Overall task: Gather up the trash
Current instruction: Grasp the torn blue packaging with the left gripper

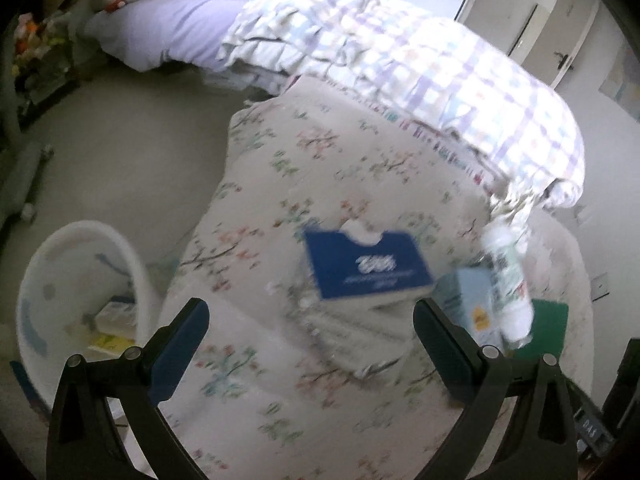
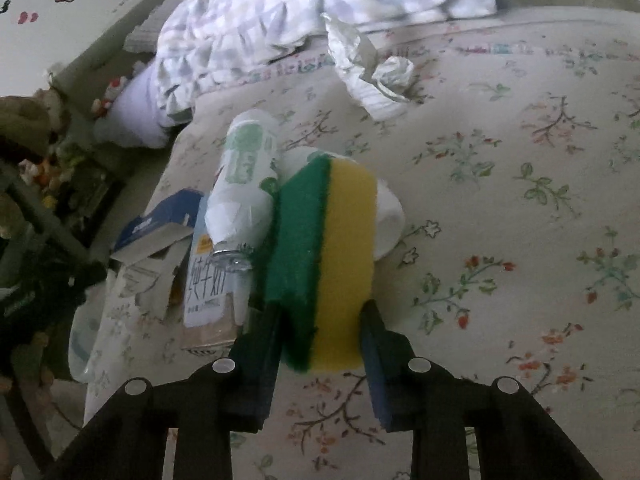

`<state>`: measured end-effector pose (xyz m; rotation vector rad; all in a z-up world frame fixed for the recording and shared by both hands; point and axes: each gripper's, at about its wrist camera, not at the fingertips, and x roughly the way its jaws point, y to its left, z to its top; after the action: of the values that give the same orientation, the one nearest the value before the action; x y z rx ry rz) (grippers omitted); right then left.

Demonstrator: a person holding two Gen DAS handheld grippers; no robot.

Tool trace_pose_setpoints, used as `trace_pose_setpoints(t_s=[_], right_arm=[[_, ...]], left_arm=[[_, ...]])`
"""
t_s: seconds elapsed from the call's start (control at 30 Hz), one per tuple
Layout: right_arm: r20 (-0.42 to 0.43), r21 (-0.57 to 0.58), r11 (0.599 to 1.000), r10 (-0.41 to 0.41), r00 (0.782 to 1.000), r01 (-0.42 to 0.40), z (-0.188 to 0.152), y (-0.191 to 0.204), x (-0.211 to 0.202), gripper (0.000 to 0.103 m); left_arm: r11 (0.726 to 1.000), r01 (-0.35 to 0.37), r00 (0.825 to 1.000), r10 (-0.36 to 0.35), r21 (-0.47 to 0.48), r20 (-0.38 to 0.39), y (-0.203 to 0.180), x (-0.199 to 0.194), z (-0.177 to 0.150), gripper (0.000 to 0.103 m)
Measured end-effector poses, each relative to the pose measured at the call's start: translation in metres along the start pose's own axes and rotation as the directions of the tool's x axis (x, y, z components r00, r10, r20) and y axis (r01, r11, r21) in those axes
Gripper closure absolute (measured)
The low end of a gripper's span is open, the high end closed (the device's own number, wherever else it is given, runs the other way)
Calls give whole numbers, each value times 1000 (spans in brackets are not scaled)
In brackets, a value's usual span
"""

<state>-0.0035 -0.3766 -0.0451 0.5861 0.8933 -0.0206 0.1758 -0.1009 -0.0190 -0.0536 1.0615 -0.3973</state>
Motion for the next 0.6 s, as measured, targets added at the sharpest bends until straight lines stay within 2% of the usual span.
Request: trace_pose_setpoints(t_s=[0.2, 0.4, 0.47, 0.57, 0.6], right_arm=[[52, -5, 1000, -9, 999, 9, 5, -5, -22, 71], [80, 14, 1000, -12, 997, 11, 11, -16, -34, 71], [80, 18, 1000, -14, 997, 12, 11, -17, -35, 72], [76, 22, 1000, -18, 997, 16, 11, -20, -34, 72], [74, 24, 1000, -18, 997, 17, 11, -20, -33, 72]], left_arm=[[998, 42, 999, -42, -55, 4, 3, 15, 15, 0], [971, 155, 987, -159, -181, -7, 12, 31, 19, 2], [959, 190, 980, -197, -210, -13, 13, 36, 18, 8], [948, 222, 973, -232, -227, -17, 11, 39, 18, 22], [948, 226, 972, -236, -225, -16, 11, 39, 18, 30]])
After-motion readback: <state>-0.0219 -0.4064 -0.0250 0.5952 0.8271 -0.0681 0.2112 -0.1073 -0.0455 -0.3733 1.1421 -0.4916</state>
